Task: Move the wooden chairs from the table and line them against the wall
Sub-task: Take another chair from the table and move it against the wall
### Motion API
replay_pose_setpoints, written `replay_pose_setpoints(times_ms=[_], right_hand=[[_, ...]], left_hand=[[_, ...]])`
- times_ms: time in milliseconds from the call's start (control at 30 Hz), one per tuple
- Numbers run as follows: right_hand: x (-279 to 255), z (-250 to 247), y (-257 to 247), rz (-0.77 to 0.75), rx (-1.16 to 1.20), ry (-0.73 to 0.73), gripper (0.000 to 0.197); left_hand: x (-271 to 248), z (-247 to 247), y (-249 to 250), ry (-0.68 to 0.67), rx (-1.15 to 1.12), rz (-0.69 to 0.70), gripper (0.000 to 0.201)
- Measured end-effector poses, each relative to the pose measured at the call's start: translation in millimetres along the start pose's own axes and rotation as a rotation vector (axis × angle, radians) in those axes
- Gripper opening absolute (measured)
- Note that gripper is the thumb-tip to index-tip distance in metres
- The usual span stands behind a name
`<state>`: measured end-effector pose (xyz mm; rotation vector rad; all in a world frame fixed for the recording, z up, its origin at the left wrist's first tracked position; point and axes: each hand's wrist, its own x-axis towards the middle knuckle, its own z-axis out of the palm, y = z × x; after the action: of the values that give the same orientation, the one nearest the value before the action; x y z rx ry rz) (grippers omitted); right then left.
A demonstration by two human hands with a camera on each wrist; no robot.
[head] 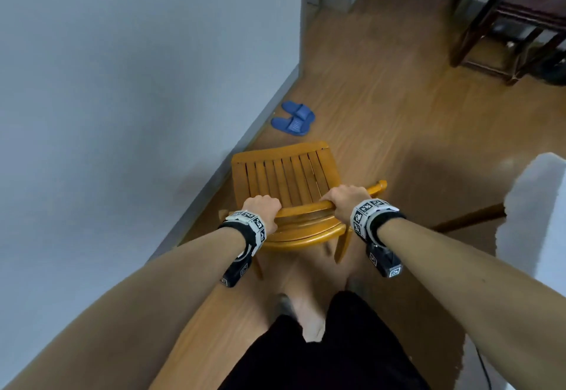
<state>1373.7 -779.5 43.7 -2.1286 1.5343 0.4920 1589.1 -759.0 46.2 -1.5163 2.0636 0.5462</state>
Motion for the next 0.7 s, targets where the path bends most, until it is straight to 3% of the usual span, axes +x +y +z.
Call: replay_pose_setpoints(times_ms=[333, 500, 700], right_hand=[[115, -96, 91, -0.265, -0.220, -0.052, 0.039], [157, -118, 122, -0.362, -0.366, -0.145, 0.032], [219, -147, 131, -0.450, -0.431, -0.104, 0.031]], left_hand=[[90, -72, 38, 0.048, -0.203, -0.245, 0.010], [128, -76, 58, 0.040, -0.252, -0.279, 0.008], [175, -100, 38, 0.044, -0.237, -0.280, 0.009]])
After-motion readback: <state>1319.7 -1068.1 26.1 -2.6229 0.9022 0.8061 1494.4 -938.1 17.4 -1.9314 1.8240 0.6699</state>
